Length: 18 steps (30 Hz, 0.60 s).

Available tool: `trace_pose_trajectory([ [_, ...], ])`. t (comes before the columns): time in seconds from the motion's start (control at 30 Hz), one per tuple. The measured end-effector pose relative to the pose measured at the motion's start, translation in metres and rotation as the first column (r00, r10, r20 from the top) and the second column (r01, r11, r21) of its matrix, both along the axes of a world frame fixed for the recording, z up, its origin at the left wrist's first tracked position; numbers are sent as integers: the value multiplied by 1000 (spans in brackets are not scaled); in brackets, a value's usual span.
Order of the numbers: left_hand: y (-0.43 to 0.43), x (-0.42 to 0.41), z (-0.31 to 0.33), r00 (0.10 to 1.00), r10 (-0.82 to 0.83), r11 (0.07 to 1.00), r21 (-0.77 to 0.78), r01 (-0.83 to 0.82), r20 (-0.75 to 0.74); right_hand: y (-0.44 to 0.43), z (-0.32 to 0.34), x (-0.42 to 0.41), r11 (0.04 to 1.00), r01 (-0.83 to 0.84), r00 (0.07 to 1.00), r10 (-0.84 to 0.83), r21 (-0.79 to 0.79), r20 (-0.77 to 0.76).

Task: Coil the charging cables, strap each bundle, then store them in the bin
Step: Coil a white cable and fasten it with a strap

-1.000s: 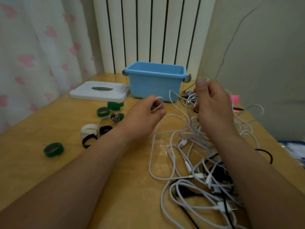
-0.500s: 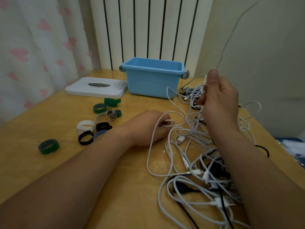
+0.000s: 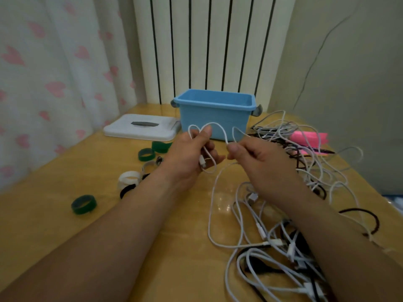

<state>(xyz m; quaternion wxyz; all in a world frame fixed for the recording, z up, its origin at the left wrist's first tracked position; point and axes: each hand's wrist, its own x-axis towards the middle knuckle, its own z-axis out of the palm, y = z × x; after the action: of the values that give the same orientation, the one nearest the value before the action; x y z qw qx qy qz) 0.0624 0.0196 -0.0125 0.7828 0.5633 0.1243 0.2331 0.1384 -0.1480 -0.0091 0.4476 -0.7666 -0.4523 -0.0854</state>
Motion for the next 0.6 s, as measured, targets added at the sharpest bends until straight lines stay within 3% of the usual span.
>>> trace_pose_trajectory([
  [0.2,-10,-2,1,992,-123,992,7,123,22,6,-11,-1,999,-36,999,35,30,20],
  [0.3,-15,-4,3,980,-190,981,37,188,66,11,-15,-2,997,-54,998,55,-48,38],
  [0.4,-18,-1,3,993,-97,994,50,94,67,15,-18,-4,992,-63,996,70,-114,62],
  [0.57,5,-5,17,977,132,954,-288,-80,168,4,-13,6,975,102,991,-83,-200,102],
  [0.6,13,-7,19,971,169,948,-299,-112,172,0,-11,11,969,140,986,-118,-205,116],
])
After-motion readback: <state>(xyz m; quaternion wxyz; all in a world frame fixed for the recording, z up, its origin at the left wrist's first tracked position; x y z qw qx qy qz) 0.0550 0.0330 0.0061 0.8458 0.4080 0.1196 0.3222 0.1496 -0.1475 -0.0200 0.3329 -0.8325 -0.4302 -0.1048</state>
